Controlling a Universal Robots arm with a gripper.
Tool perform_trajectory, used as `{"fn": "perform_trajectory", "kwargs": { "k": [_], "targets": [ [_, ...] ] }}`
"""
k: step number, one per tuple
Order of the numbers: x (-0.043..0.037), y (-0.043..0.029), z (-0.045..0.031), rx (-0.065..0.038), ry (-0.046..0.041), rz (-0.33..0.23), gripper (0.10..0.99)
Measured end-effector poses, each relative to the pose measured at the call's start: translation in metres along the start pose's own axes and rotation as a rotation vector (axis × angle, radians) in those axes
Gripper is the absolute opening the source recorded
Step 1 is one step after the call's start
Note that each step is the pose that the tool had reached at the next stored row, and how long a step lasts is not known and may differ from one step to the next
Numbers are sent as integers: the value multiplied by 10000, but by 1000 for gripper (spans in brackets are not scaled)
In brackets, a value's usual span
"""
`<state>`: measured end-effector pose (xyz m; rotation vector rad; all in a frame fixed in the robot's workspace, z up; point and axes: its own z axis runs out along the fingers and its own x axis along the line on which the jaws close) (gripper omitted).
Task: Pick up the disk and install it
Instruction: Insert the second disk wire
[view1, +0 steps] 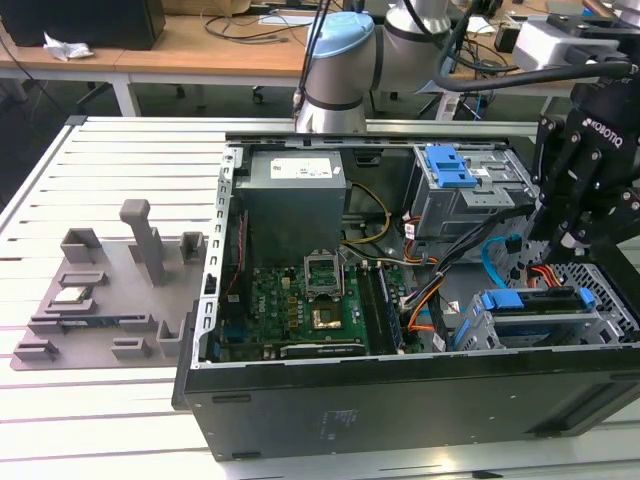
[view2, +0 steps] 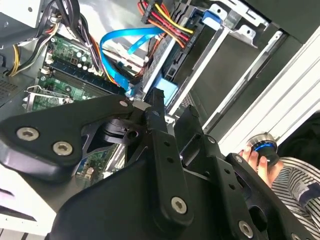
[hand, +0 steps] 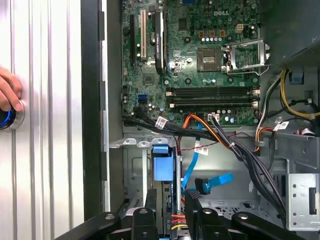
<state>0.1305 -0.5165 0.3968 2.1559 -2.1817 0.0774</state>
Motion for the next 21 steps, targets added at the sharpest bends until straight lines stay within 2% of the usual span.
{"fn": "perform_trajectory", "kwargs": {
  "k": [1, 4, 8, 10, 13, 17, 21],
  "targets": [
    [-22, 17, -2, -1, 0, 1, 361],
    [-218, 37, -18, 10, 2, -115, 361],
    [-248, 50, -16, 41, 22, -463, 361],
    [-252, 99, 4, 48, 24, -555, 361],
    [-257, 108, 53, 51, 38, -591, 361],
    [-266, 108, 163, 57, 89, -670, 361],
    [-269, 107, 201, 58, 133, -690, 361]
  ]
}}
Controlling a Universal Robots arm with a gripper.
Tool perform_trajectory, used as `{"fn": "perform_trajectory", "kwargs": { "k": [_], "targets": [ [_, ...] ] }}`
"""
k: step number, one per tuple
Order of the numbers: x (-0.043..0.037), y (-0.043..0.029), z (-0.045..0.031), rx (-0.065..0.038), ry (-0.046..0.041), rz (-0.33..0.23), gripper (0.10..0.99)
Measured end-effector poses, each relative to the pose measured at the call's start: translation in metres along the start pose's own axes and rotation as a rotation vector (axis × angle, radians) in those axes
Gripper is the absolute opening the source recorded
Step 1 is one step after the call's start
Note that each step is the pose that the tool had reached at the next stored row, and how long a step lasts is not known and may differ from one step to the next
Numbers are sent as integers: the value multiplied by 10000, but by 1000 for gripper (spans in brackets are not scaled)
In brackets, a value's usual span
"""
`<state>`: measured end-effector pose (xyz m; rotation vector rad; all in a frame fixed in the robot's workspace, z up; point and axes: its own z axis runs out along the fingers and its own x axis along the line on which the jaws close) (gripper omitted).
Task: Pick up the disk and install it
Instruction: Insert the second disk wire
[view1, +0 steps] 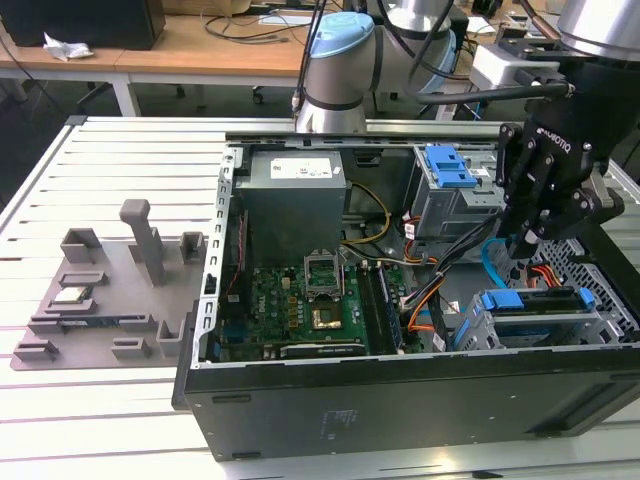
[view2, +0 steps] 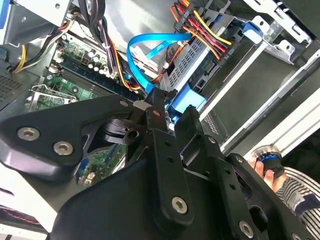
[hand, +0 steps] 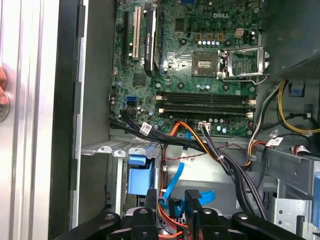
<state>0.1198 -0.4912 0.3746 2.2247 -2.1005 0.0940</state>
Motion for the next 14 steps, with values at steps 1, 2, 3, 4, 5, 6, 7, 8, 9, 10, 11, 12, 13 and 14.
{"fn": "perform_trajectory", "kwargs": {
  "k": [1, 2, 3, 4, 5, 6, 7, 8, 9, 10, 11, 12, 13, 14],
  "targets": [
    [0, 0, 0, 0, 3, 0, 361],
    [0, 0, 1, 0, 4, 0, 361],
    [0, 0, 1, -1, 6, 0, 361],
    [0, 0, 1, -1, 8, 0, 349],
    [0, 0, 1, -1, 9, 0, 282],
    [0, 0, 1, -1, 12, 0, 216],
    [0, 0, 1, -1, 13, 0, 216],
    [43, -3, 9, -3, 61, 1, 161],
    [68, -167, 31, -11, 147, 2, 161],
    [67, -170, 35, -11, 153, 1, 161],
    [67, -175, 44, -11, 158, 1, 161],
    [66, -178, 52, -11, 160, 1, 161],
    [66, -180, 60, -12, 162, 2, 161],
    [65, -181, 70, -11, 162, 2, 161]
  ]
}}
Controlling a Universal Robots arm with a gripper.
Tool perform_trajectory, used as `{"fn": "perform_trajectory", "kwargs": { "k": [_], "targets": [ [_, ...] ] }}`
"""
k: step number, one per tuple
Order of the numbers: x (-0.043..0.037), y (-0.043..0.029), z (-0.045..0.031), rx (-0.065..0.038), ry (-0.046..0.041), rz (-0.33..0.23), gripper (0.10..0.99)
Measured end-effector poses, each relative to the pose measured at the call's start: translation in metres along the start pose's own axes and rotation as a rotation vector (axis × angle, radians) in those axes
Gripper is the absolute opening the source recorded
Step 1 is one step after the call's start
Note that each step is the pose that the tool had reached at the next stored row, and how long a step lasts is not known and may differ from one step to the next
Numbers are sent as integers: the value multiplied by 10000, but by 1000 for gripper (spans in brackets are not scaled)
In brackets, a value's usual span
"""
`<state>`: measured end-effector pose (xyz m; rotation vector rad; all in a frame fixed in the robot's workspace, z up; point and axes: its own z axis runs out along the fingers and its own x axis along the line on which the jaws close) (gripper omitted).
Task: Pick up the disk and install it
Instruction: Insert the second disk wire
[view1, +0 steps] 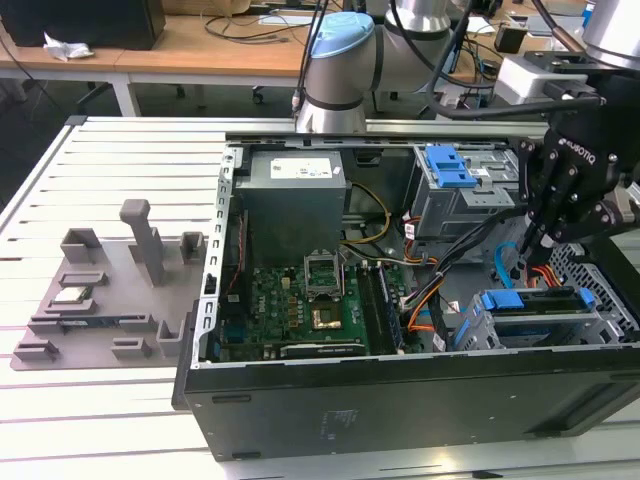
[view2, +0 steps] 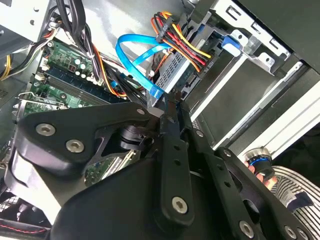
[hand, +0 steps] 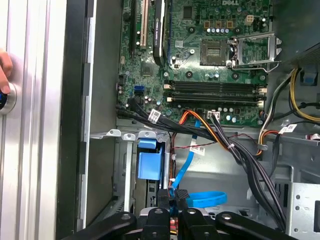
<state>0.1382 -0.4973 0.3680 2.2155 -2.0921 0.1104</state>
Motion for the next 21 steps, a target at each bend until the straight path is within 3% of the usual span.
{"fn": "perform_trajectory", "kwargs": {
  "k": [8, 13, 21],
  "targets": [
    [-4, -20, 100, -2, 33, 0, 161],
    [72, -26, 138, -2, 31, -3, 161],
    [133, -106, 208, -2, 38, 0, 161]
  ]
}}
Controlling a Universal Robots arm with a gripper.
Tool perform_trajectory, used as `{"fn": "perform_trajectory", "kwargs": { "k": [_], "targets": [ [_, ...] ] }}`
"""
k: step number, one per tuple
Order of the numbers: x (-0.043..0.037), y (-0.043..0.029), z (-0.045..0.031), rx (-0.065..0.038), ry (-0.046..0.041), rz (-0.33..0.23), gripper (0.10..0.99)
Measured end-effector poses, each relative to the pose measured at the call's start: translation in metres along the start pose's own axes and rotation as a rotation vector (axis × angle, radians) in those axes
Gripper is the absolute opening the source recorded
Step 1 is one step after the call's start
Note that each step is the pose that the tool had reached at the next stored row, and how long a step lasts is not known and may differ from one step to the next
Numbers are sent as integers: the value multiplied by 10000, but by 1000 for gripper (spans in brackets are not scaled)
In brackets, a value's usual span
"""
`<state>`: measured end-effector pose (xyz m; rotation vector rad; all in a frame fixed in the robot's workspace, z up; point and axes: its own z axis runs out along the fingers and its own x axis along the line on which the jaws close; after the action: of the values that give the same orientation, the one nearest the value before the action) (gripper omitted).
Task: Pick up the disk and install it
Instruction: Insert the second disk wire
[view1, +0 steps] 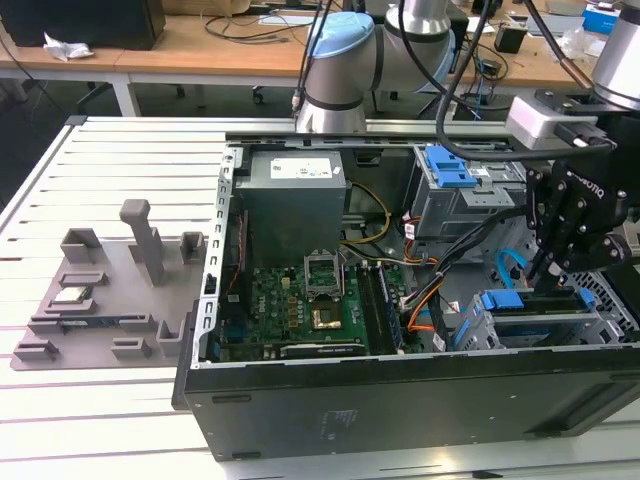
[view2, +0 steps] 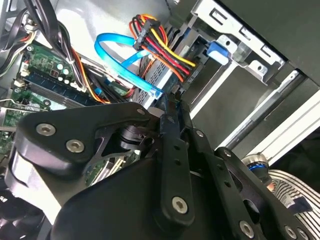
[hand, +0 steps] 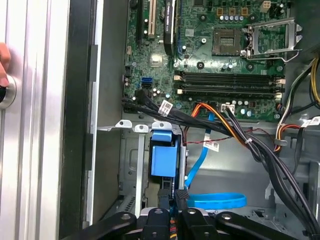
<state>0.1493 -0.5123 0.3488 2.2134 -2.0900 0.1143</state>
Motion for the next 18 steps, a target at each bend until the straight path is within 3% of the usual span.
{"fn": "perform_trajectory", "kwargs": {
  "k": [18],
  "targets": [
    [-6, -62, 119, 0, 8, 0, 161]
  ]
}}
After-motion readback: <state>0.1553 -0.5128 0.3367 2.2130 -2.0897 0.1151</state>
